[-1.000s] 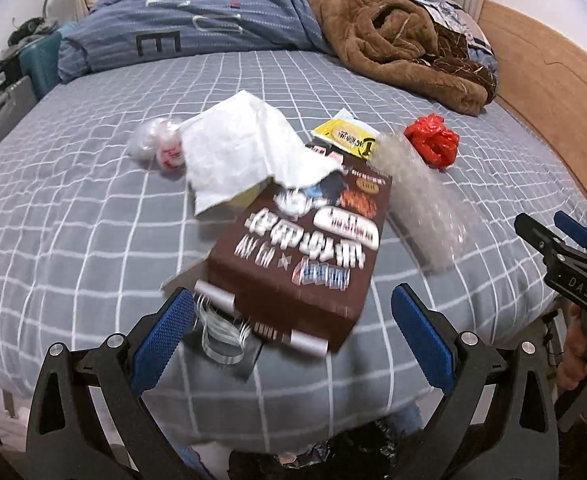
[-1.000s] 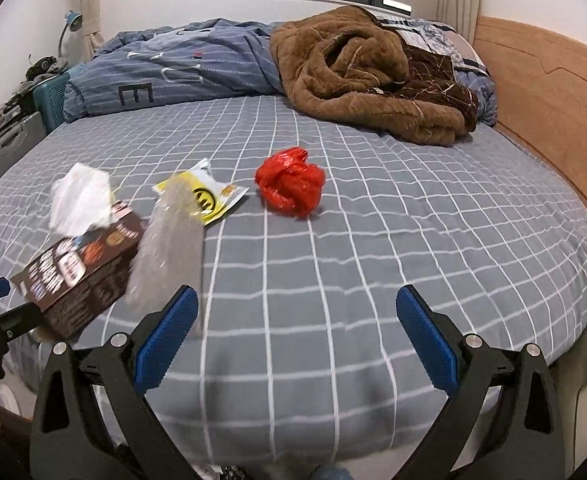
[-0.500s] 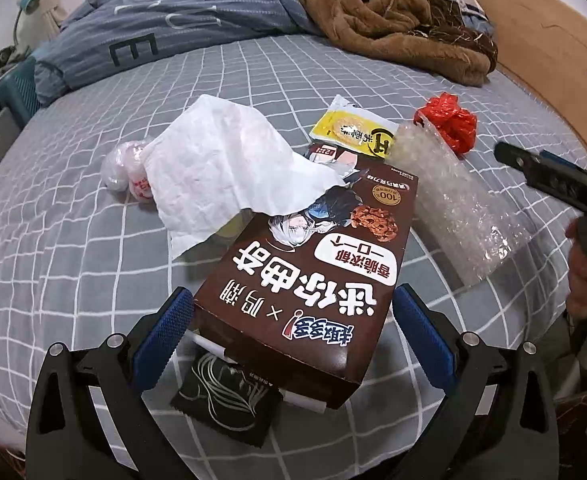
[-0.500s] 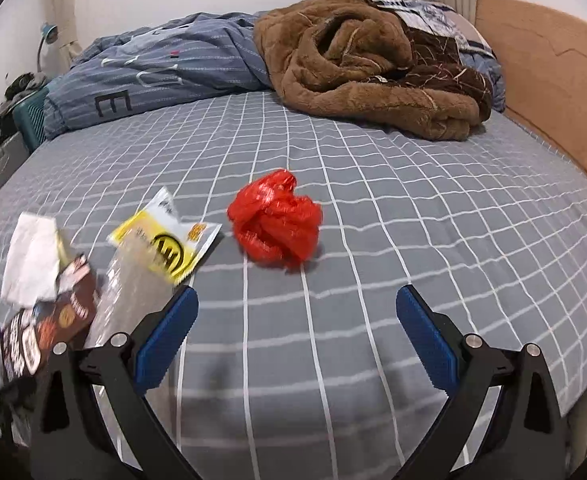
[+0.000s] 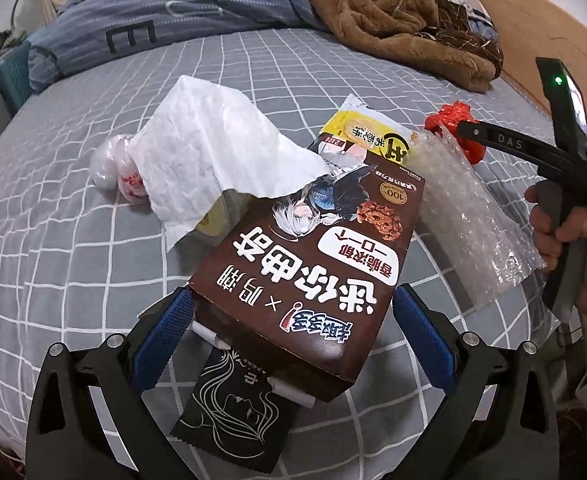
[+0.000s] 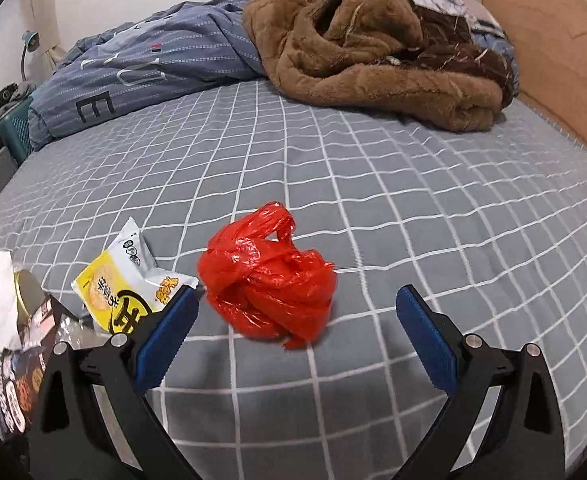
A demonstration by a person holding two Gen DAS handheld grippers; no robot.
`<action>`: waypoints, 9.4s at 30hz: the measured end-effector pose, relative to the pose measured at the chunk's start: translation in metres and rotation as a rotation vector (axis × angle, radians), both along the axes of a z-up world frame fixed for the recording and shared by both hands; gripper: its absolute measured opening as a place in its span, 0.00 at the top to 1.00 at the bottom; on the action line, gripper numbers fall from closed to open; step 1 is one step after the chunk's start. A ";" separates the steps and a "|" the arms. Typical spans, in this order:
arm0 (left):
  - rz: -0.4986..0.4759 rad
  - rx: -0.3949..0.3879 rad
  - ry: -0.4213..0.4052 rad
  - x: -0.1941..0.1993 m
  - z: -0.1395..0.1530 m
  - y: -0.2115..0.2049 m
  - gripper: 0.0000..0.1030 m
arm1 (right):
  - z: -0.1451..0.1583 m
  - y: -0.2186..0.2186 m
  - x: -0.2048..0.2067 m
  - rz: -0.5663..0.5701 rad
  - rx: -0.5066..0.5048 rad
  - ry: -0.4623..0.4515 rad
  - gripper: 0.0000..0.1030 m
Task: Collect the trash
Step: 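Grasp the red plastic bag with the right gripper while the left gripper grasps the brown snack box, then lift the red bag with the right gripper while the left gripper lifts the brown snack box, then carry the red bag and snack box in both grippers down toward the black bin, then open the left gripper over the bin while the right gripper releases the red bag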
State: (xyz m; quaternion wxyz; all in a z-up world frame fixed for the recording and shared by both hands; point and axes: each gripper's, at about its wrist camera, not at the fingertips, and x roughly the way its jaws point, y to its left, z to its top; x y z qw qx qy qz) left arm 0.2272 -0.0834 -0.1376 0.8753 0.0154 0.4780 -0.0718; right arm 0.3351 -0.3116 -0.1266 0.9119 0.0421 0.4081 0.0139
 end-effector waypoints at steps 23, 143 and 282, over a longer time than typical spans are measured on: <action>-0.107 -0.032 0.009 0.004 0.003 0.010 0.22 | -0.010 0.017 0.022 0.074 -0.015 0.018 0.36; 0.098 -0.037 0.082 -0.064 0.088 -0.006 0.10 | 0.077 0.040 -0.141 0.175 0.001 -0.092 0.42; 0.282 -0.008 0.166 -0.226 -0.112 0.074 0.05 | -0.113 0.142 -0.340 0.252 -0.111 0.355 0.16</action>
